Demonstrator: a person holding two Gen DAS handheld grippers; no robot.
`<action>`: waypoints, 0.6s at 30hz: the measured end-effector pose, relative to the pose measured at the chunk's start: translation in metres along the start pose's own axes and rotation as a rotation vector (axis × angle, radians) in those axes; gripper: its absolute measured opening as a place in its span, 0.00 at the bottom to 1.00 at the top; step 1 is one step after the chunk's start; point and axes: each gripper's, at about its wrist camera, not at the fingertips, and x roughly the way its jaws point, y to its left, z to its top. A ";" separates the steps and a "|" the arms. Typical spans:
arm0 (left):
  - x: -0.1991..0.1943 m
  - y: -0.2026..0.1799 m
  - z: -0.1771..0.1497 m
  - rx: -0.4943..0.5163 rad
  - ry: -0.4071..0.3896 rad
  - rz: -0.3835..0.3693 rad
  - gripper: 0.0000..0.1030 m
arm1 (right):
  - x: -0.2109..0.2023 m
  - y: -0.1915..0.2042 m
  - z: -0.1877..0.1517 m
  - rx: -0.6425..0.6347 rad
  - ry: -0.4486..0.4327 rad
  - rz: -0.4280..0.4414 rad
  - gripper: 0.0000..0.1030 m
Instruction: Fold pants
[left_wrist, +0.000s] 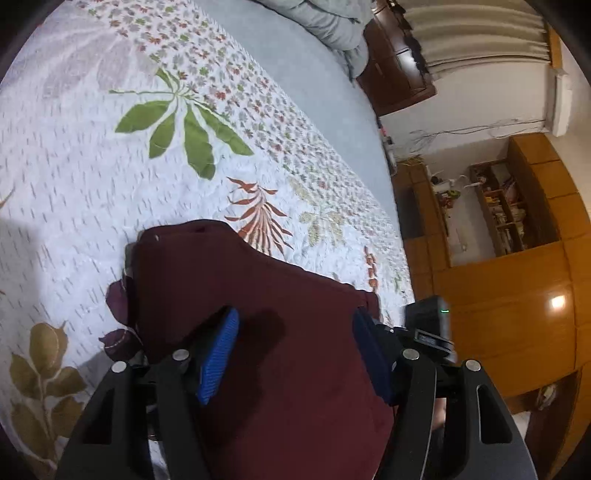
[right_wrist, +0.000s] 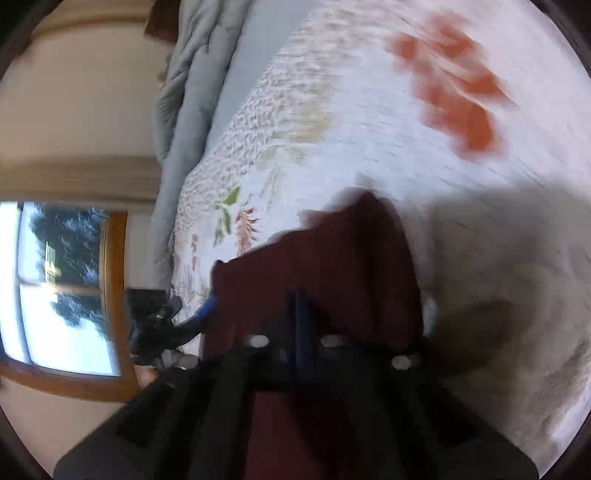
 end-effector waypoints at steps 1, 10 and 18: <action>-0.002 -0.002 0.000 0.004 -0.004 0.001 0.62 | -0.007 -0.003 -0.001 0.014 -0.001 0.023 0.00; -0.047 -0.062 -0.095 0.242 -0.028 -0.055 0.64 | -0.039 0.076 -0.079 -0.245 0.054 0.143 0.50; -0.027 -0.009 -0.129 0.062 -0.055 -0.208 0.63 | -0.032 0.001 -0.096 -0.119 0.062 0.144 0.00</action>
